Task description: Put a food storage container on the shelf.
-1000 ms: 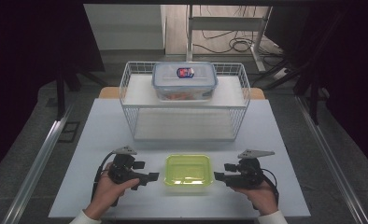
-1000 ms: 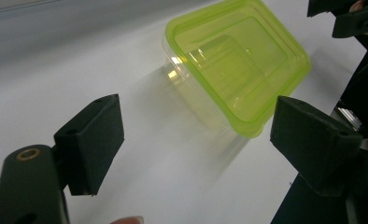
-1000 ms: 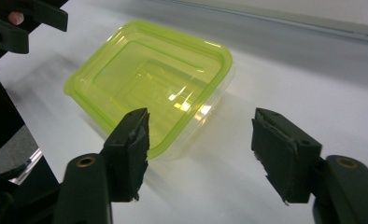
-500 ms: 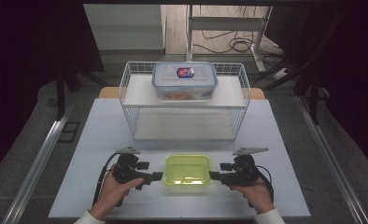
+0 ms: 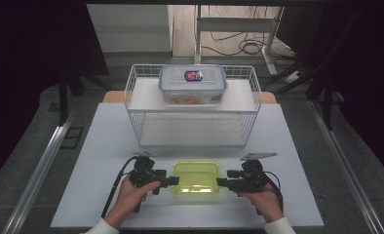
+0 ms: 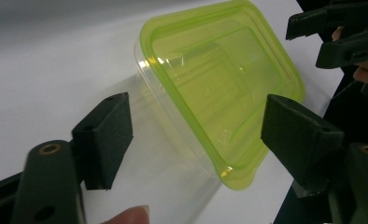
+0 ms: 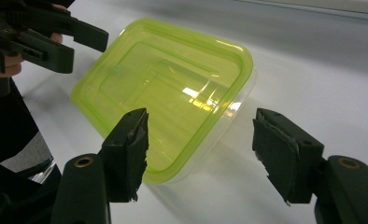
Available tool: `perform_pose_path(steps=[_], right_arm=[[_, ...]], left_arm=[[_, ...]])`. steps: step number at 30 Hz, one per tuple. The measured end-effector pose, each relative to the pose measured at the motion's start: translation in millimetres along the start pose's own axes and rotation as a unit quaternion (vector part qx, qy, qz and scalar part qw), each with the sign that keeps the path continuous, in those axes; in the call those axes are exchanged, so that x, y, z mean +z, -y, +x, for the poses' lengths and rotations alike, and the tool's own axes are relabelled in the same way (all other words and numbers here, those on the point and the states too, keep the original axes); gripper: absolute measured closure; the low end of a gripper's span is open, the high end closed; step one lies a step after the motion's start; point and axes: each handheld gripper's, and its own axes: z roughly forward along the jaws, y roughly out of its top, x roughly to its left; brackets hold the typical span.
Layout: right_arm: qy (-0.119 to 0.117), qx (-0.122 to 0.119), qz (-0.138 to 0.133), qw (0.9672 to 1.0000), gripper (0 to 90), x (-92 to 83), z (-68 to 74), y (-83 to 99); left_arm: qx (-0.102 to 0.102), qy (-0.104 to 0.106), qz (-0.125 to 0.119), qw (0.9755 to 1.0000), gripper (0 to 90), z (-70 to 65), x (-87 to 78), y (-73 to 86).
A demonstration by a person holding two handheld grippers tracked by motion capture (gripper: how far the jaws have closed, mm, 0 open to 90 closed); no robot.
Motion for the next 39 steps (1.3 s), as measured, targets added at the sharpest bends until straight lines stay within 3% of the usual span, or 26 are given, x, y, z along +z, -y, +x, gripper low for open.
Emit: perform_pose_path(steps=[3,15,18,21,24,25,29,33,39], right_arm=[[-0.001,0.001,-0.001,1.0000,38.1,3.2,-1.0,-0.8],[-0.005,0.018,0.011,0.9998,43.0,20.5,-8.0,-2.3],[-0.017,0.031,0.010,0.9993,46.4,24.3,-10.7,-1.1],[-0.033,0.042,0.013,0.9985,54.4,27.5,-13.3,1.4],[-0.029,0.049,0.014,0.9983,60.8,27.1,-14.2,2.1],[-0.038,0.063,0.010,0.9973,64.1,26.7,-15.9,4.0],[-0.049,0.075,0.005,0.9960,67.2,25.6,-17.0,7.4],[-0.052,0.084,-0.007,0.9951,71.3,21.4,-15.1,10.0],[-0.057,0.084,-0.017,0.9946,76.4,13.6,-11.7,13.3]], left_arm=[[-0.015,0.005,0.009,0.9998,32.9,2.3,6.8,-0.8],[-0.052,0.034,0.020,0.9979,44.4,9.5,17.1,-0.2],[-0.061,0.042,0.023,0.9970,49.1,12.4,19.0,1.2],[-0.055,0.039,0.019,0.9975,53.8,10.6,18.0,1.2],[-0.052,0.039,0.019,0.9977,56.4,10.3,15.9,1.3],[-0.051,0.036,0.014,0.9979,59.8,9.8,15.2,1.6],[-0.043,0.023,0.008,0.9988,64.0,7.3,13.0,3.6],[-0.020,0.012,0.004,0.9997,67.5,0.6,9.9,7.4],[-0.021,0.029,0.001,0.9994,70.3,-2.0,6.7,13.6]])
